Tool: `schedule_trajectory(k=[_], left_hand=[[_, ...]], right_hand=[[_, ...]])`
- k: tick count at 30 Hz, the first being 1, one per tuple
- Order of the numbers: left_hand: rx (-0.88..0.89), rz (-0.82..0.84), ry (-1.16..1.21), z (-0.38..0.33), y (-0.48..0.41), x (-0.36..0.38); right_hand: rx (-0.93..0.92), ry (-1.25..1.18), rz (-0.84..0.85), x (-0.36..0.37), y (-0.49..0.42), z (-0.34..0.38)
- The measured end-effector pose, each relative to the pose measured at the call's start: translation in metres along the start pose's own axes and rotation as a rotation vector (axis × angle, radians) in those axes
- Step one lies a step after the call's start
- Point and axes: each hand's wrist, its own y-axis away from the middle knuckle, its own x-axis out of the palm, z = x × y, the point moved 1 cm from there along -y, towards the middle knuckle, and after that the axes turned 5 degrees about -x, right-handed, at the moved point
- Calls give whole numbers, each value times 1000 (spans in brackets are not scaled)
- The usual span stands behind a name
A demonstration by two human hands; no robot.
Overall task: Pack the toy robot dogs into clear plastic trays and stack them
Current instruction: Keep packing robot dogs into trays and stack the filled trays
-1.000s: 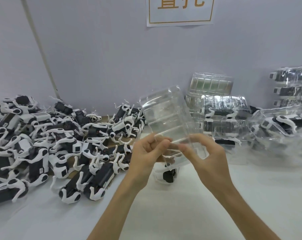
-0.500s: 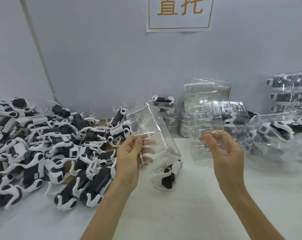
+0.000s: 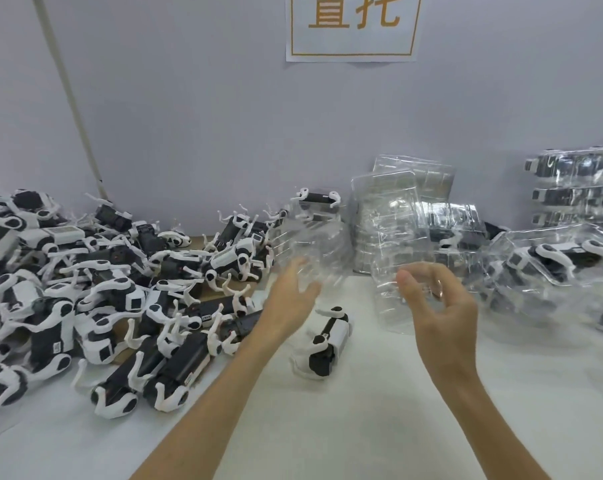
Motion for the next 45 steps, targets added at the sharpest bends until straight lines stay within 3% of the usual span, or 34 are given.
schedule_trajectory(k=[3,7,9,12,17,24,29,31,34,36,41,45], left_hand=[[280,6,-271,2,30,6],[287,289,-620,14,49,14],[295,298,-727,24,48,16],[263,231,-627,34,47,16],[181,177,-520,44,42,14],[76,-27,-357,63,31,-5],[79,-38,-253,70,27,-10],[93,-42,-173,68,27,-9],[179,-54,-39,57,30,-10],[269,-93,20,46,35,-12],[362,-204,204,17,55,-13],[322,-22,389,6,68,-4]], right_hand=[[27,-25,27,-5,-4,0],[124,10,173,-19,-16,-4],[175,-17,285,-28,-20,-5],[194,8,418,-39,-23,-8],[206,-36,482,-48,-25,1],[195,308,1021,-59,-20,-2],[270,462,1236,-45,-7,-13],[244,430,1155,-43,-7,-14],[82,358,696,-32,-7,-12],[-63,325,487,-19,-1,-7],[-312,337,541,11,20,3],[-382,377,578,23,32,2]])
